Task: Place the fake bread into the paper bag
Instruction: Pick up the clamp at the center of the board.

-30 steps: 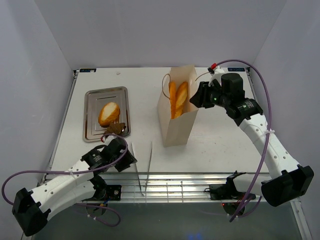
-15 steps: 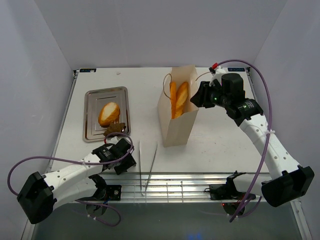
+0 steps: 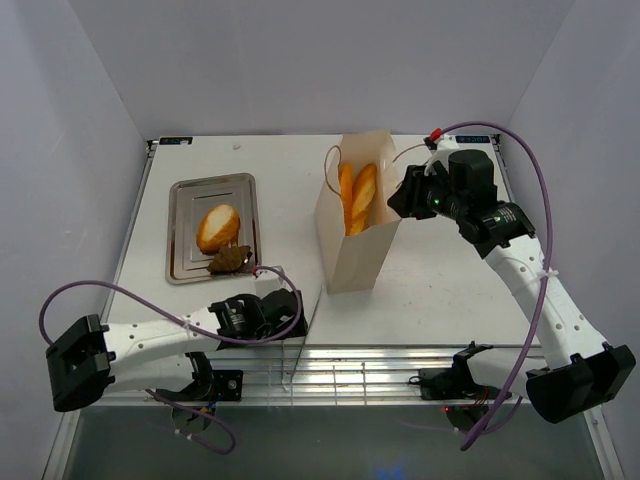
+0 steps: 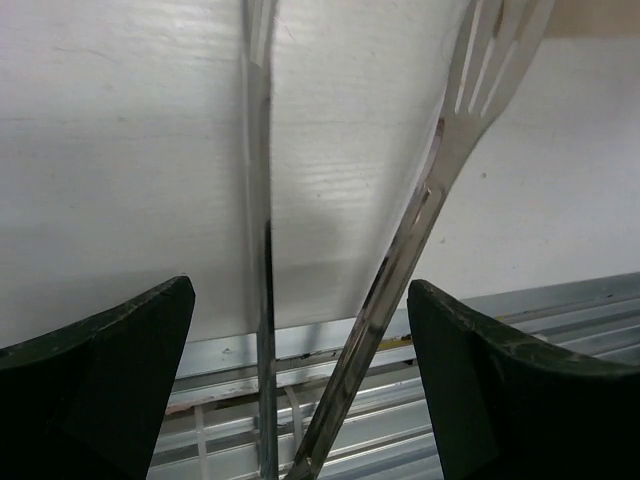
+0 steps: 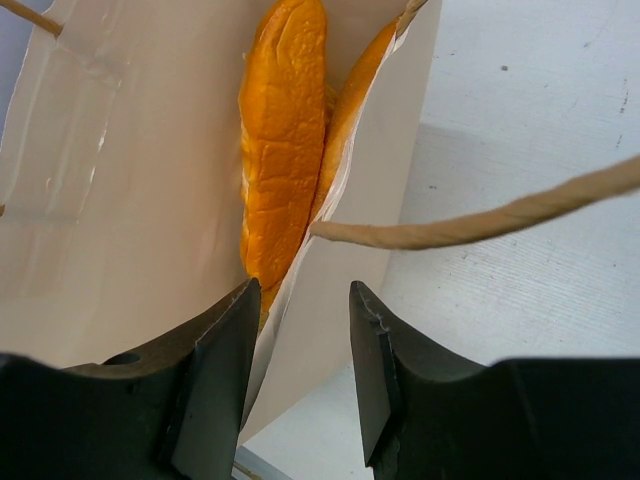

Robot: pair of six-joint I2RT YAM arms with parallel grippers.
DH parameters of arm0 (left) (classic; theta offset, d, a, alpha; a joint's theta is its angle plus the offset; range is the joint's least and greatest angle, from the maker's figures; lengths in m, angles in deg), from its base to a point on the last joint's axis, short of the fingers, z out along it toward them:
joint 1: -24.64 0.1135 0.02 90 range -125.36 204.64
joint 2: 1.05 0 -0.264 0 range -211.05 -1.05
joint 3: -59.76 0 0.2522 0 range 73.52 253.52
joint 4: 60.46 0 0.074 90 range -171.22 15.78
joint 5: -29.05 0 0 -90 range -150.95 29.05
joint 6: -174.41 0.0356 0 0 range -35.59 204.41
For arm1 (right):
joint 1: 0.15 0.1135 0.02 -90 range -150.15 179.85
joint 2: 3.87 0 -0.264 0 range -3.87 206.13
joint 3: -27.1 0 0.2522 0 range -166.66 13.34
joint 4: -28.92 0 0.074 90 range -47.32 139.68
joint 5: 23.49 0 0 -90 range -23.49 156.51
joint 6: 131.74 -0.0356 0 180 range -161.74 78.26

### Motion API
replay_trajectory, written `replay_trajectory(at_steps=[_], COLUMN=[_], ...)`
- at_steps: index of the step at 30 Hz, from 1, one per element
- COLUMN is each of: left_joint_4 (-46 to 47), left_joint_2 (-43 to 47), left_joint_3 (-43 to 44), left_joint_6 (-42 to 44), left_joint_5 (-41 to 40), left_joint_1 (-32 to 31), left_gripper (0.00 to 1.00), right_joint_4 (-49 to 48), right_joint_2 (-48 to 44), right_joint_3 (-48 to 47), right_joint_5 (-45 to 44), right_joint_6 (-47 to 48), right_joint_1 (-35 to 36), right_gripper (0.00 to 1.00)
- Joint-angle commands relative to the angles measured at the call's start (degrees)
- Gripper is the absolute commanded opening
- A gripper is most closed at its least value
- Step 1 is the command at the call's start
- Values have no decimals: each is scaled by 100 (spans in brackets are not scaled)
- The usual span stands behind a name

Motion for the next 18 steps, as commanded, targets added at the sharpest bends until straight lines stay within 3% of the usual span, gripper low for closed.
replay_trajectory(at_steps=[1,9,18], left_joint_4=[105,-502,-265], left_joint_2=[-429,-1492,-2099], left_joint_3=[334,423,54], left_joint_6=[110,-1147,-1736], left_joint_5=[-691,-2027,-2660], left_joint_1=[-630,-2105,-2231], left_gripper=[98,98,96], right_joint_4=[76,6,-47], right_joint_2=[-214,-284,-284], right_joint_3=[-22,127,207], right_joint_5=[-112,-78,-43], right_joint_6=[165,200,226], right_joint_1=[-36,-36,-36], right_gripper=[47,47,47])
